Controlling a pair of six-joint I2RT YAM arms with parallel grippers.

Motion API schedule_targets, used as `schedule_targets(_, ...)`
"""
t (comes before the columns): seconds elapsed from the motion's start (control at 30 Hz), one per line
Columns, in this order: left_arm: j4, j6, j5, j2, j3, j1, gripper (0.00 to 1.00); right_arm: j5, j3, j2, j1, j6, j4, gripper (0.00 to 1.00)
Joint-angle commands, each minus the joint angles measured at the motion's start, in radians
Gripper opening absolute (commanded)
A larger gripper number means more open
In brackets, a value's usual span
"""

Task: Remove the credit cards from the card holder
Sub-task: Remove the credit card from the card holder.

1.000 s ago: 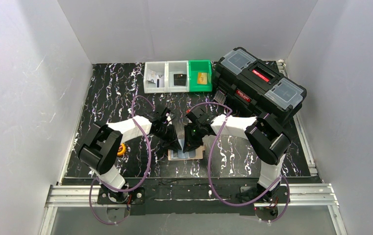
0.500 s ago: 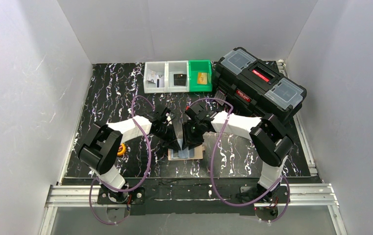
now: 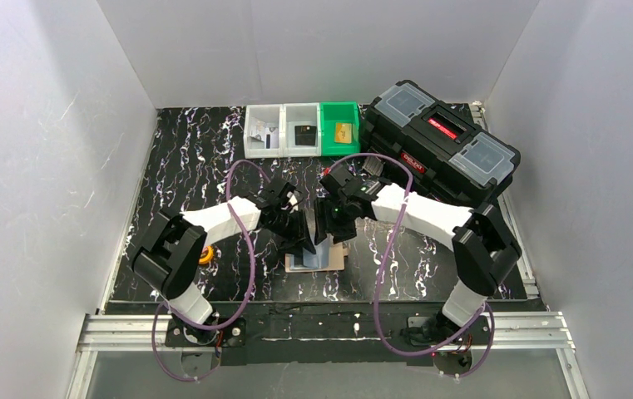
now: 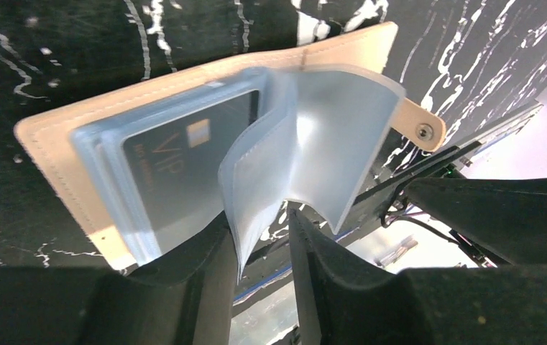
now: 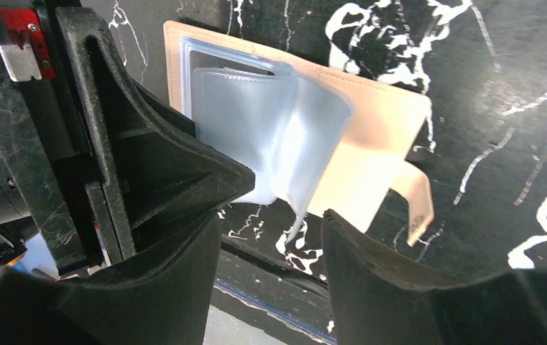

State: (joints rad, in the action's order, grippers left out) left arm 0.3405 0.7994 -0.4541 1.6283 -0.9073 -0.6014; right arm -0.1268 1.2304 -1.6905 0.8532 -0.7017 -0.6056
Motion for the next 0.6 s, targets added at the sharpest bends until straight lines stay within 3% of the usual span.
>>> schedule_targets(0.0,0.016,-0.009,-0.016,-0.039,-0.048,-0.030,0.32,0.086,0.046,0.070,0.006,0.008,-0.082,0.62)
schedule_targets(0.57,0.004,0.017,0.008,0.120,-0.184,-0.116,0.41,0.191,-0.052,0.243,0.000,-0.027,-0.123,0.66)
